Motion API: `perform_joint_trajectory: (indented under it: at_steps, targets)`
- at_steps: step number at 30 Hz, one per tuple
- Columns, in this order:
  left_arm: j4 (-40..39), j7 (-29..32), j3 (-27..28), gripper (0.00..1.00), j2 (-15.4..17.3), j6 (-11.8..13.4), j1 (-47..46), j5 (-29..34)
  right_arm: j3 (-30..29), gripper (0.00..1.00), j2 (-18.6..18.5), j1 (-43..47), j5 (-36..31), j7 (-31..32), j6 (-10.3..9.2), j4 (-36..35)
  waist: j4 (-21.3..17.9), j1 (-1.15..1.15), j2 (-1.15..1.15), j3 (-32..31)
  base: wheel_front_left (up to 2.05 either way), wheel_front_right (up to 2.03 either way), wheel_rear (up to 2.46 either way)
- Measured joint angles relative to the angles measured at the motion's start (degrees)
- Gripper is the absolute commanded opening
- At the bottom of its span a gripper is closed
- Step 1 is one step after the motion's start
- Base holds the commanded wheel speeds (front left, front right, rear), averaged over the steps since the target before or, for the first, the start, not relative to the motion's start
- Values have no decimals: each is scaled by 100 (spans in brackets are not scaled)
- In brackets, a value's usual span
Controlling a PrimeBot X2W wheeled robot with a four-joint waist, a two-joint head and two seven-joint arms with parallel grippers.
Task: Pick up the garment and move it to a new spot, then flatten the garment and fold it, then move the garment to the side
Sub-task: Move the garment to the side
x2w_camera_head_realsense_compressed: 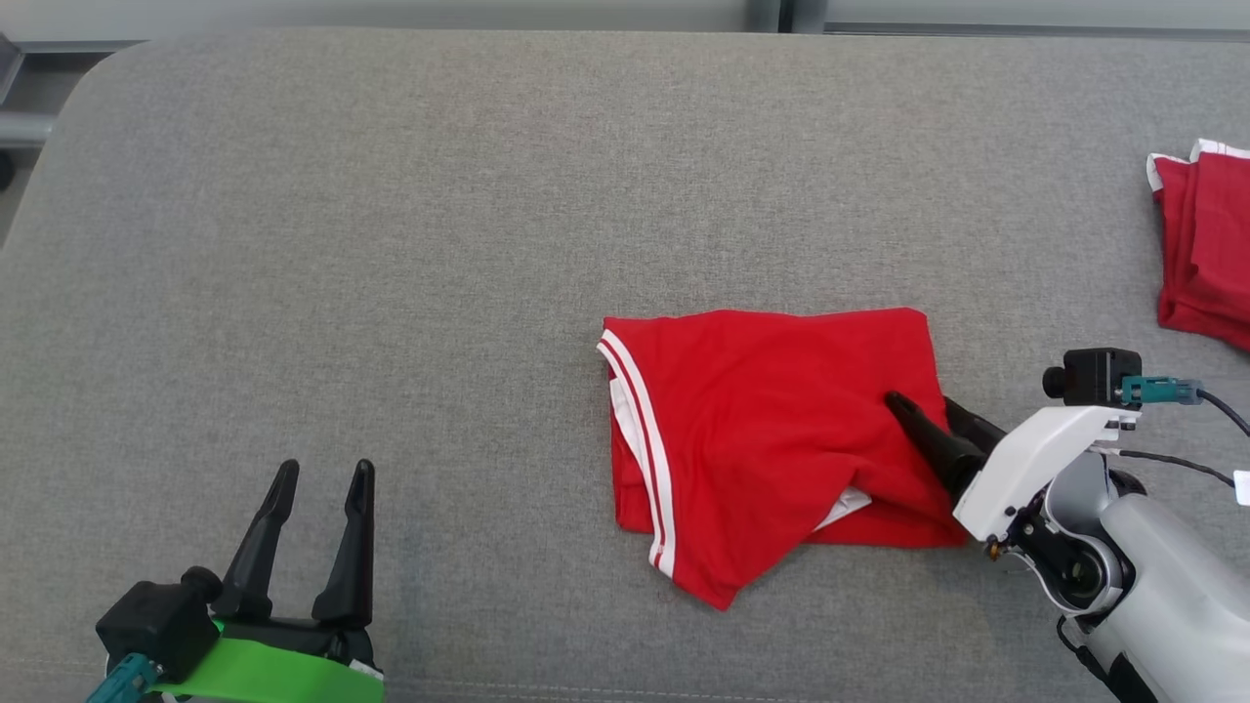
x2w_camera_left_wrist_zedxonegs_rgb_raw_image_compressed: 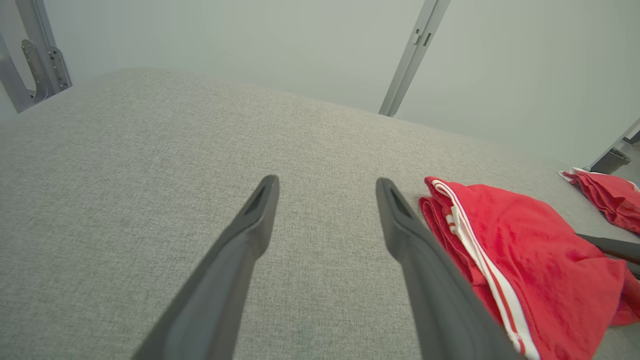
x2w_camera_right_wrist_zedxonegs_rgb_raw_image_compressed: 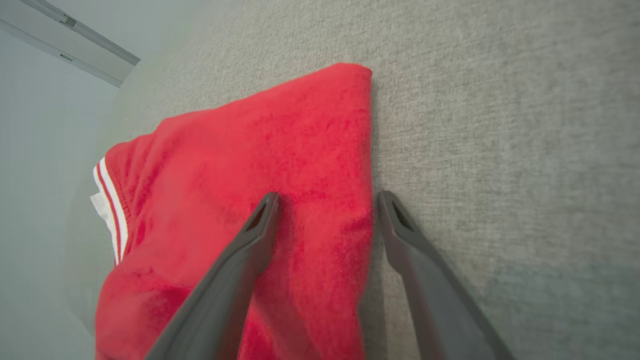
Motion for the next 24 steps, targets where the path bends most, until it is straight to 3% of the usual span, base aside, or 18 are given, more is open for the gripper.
perform_joint_trajectory:
  at_steps: [3, 4, 5, 11, 24]
  targets:
    - [20, 0, -2, 100, 0, -1, -2, 0, -30, 99, 102, -8, 258, 83, 88, 68, 31, 0, 0, 13, 0, 0, 0]
    - [30, 0, -4, 100, -1, -19, -2, 0, -43, 35, 145, -18, 323, 116, 92, 82, 39, 0, 0, 15, 0, 0, 0]
    - [45, 0, -10, 100, -2, -26, -5, 0, -25, 0, 154, -49, 323, 146, 112, 91, 46, 0, 0, 15, 0, 0, 0]
    - [149, 0, -41, 100, -94, -43, -94, 0, 159, 0, 19, -402, 212, 412, 231, 13, 66, 0, 0, -72, 0, 0, 0]
    - [204, 0, -5, 100, -113, -51, -104, 0, 202, 0, -1040, -1642, 231, 1691, 293, -532, -215, 0, 0, -267, 0, 0, 0]
